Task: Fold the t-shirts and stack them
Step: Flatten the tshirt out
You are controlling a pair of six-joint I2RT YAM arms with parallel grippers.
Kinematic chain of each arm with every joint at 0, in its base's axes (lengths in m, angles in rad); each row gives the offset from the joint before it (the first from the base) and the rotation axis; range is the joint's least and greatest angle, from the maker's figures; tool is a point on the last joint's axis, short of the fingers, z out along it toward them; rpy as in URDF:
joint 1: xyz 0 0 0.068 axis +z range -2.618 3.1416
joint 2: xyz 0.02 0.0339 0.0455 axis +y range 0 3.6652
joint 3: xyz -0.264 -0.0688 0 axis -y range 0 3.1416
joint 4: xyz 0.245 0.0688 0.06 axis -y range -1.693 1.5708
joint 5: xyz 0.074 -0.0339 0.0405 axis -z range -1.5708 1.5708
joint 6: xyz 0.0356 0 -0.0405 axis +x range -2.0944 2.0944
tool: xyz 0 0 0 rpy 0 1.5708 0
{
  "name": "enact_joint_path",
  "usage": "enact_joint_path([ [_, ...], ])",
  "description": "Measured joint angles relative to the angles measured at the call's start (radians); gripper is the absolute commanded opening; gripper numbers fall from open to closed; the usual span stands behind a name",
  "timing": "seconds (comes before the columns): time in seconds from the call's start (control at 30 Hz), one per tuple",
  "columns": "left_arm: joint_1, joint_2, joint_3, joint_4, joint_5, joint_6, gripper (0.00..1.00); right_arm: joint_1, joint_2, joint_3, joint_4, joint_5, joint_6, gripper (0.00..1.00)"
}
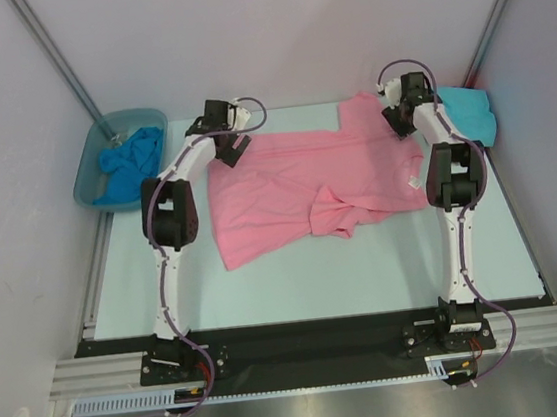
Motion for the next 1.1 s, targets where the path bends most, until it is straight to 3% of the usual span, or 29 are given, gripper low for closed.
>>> enact_joint_path([
  [0.3, -0.003, -0.209, -0.039, 0.051, 0.019, 0.009, 1.0, 0.045, -0.178, -0.042, -0.106, -0.106, 0.062, 0.61],
  [0.43, -0.01, -0.366, -0.084, -0.033, 0.167, 0.092, 1.0, 0.043, -0.289, -0.057, -0.216, -0.19, 0.068, 0.61],
  [0.57, -0.026, -0.494, -0.213, -0.158, 0.316, 0.191, 1.0, 0.034, -0.402, -0.205, -0.297, -0.254, 0.063, 0.59],
  [0.77, -0.038, -0.408, -0.335, -0.371, 0.426, 0.238, 1.0, -0.052, -0.474, -0.509, -0.386, -0.306, 0.07, 0.4],
  [0.93, -0.036, -0.39, -0.535, -0.411, 0.435, 0.222, 1.0, -0.17, -0.512, -0.587, -0.389, -0.31, 0.117, 0.38],
  [1.1, -0.036, -0.446, -0.617, -0.422, 0.435, 0.243, 1.0, -0.232, -0.613, -0.59, -0.351, -0.309, 0.172, 0.38],
])
